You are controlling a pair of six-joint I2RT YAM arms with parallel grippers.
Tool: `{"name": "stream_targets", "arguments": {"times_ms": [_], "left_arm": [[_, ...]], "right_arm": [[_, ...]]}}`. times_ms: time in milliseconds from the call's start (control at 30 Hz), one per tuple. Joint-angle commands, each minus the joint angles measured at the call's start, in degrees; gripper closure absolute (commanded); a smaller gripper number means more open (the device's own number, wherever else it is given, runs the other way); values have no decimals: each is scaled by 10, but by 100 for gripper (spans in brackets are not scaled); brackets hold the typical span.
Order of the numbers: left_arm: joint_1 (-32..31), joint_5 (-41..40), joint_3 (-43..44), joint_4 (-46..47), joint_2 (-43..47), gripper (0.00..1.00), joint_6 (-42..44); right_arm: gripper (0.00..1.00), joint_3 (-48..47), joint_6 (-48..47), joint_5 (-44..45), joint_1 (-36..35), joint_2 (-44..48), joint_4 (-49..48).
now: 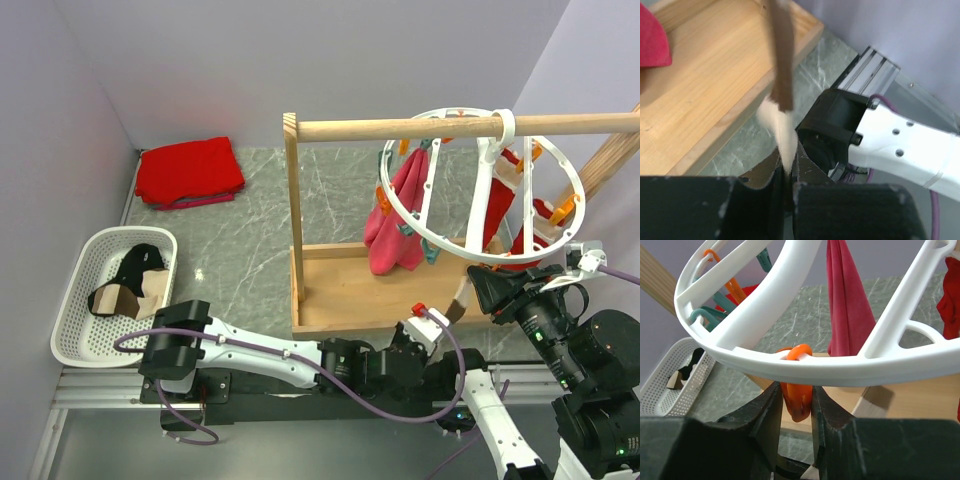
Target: Remove the socks clipped to the hanger
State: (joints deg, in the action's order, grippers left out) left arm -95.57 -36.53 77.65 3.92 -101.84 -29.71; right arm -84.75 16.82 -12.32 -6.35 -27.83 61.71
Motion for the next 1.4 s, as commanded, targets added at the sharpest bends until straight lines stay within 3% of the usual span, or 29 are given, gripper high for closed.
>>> {"name": "stream_targets", "arguments": {"times_ms": [0,200,600,900,1000,1133,1367], "left_arm": [[-8,16,-15,-8,18,99,-23],[-8,6,-61,-18,47,99,-60],[17,-68,-223,-103,209,99,-171],[104,-91,-349,-227,433,99,-293],[140,-103,-383,-259,514,99,-324],[250,-63,-408,-270,585,99,-288],[477,59,-362,-286,536,99,-221]], "right_arm": [[100,-5,-7,-1,-1,-6,-15],[100,5,-6,-14,-1,-3,-19],[100,35,-3,-13,-2,9,-29],[100,41,-5,-5,-4,16,-30],[100,42,-4,-10,-5,18,-34],[100,41,-3,-14,-5,18,-34],[100,47,-3,-12,-5,22,-34]]}}
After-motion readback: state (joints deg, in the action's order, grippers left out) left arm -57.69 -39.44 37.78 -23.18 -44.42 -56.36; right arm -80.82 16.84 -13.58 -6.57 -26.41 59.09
